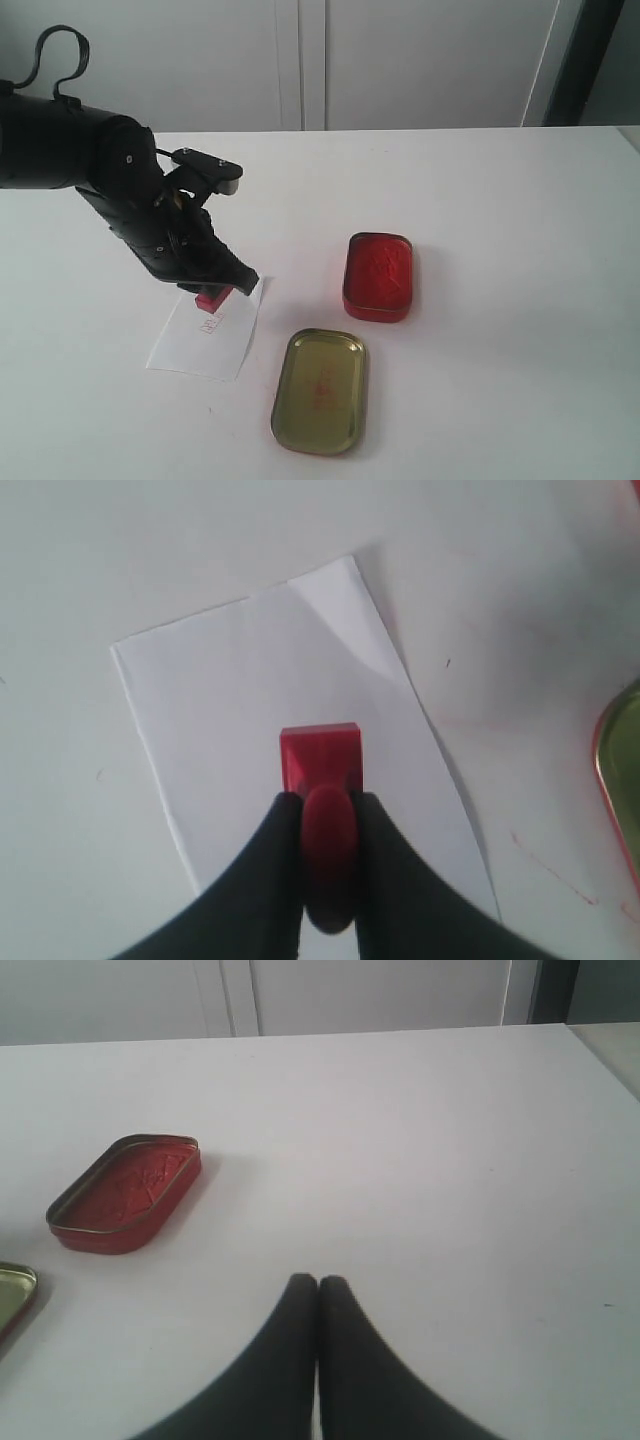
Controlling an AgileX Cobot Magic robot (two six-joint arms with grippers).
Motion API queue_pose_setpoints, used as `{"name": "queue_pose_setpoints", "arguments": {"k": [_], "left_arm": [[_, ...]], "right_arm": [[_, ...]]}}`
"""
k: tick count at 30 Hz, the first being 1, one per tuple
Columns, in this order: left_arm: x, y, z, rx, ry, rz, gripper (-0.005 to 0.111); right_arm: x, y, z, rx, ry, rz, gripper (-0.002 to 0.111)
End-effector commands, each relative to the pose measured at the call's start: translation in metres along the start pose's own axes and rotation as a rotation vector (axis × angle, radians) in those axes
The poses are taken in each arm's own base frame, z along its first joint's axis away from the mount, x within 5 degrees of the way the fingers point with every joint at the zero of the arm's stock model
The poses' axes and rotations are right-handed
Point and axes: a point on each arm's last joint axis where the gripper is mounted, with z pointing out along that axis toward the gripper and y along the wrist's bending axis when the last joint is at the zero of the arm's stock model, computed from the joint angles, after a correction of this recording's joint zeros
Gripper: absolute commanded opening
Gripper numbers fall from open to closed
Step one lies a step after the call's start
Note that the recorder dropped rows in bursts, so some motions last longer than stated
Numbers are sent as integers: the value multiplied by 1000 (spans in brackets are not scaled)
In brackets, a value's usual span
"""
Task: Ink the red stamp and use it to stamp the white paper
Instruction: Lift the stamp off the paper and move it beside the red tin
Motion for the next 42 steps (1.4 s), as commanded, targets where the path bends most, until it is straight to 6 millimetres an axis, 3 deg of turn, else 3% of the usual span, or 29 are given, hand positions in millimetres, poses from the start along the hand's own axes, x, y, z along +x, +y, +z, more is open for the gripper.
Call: {"name": "queue_pose_setpoints", "arguments": {"k": [1, 7, 14, 26, 31, 35, 42], "left_arm": [[3, -4, -8, 31, 16, -39, 0], [3, -10, -12, 95, 13, -88, 0], [10, -26, -15, 271, 87, 3, 0], [-7, -32, -16, 352, -87, -87, 0], [-16, -21, -18, 381, -171, -171, 0], [-35, -7, -12, 511, -209, -205, 0], [-70, 7, 15, 613, -197, -242, 0]], "right_arm": [[0, 0, 0, 2, -13, 5, 0], [0, 0, 0, 2, -13, 5, 0], [0, 0, 0, 2, -13, 5, 0], [0, 0, 0, 2, -13, 5, 0], [0, 0, 0, 2, -13, 5, 0], [0, 0, 0, 2, -13, 30, 0], [0, 0, 0, 2, -13, 30, 0]]}}
